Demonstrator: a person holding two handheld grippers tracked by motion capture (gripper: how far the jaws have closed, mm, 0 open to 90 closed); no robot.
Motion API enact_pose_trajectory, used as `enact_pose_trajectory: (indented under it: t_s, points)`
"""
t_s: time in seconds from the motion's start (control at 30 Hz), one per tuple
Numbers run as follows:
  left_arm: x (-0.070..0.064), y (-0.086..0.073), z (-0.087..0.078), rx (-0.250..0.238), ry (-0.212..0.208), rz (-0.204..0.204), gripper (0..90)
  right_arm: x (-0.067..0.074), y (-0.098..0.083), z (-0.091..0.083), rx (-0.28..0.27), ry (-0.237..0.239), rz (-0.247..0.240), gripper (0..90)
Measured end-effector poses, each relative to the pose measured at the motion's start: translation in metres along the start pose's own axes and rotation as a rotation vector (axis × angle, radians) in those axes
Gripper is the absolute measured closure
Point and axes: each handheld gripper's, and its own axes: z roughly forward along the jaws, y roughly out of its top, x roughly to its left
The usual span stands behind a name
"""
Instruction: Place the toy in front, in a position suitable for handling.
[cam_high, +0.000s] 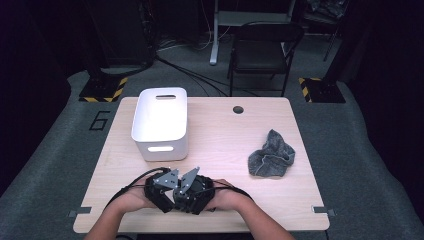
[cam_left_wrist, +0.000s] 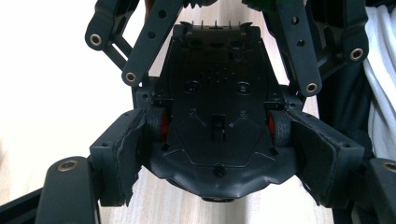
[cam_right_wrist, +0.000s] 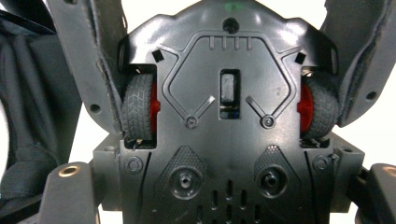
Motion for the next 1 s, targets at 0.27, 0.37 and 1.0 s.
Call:
enact_pose_trajectory:
  t_s: [0.27, 0.37, 1.0]
  points:
    - [0.000, 0.001, 0.002, 0.005, -0.013, -0.007, 23.8, 0.001, -0.001, -0.002, 0.018, 0.007, 0.005, 23.7]
    - [0.002, 0.000, 0.001, 0.007, -0.029, -0.028, 22.3, 0.000, -0.001, -0.003, 0.010, 0.003, -0.015, 23.8]
    - [0.008, -0.011, -0.018, -0.039, -0.023, -0.043, 38.8, -0.003, -0.011, -0.028, -0.033, -0.035, -0.006, 23.8]
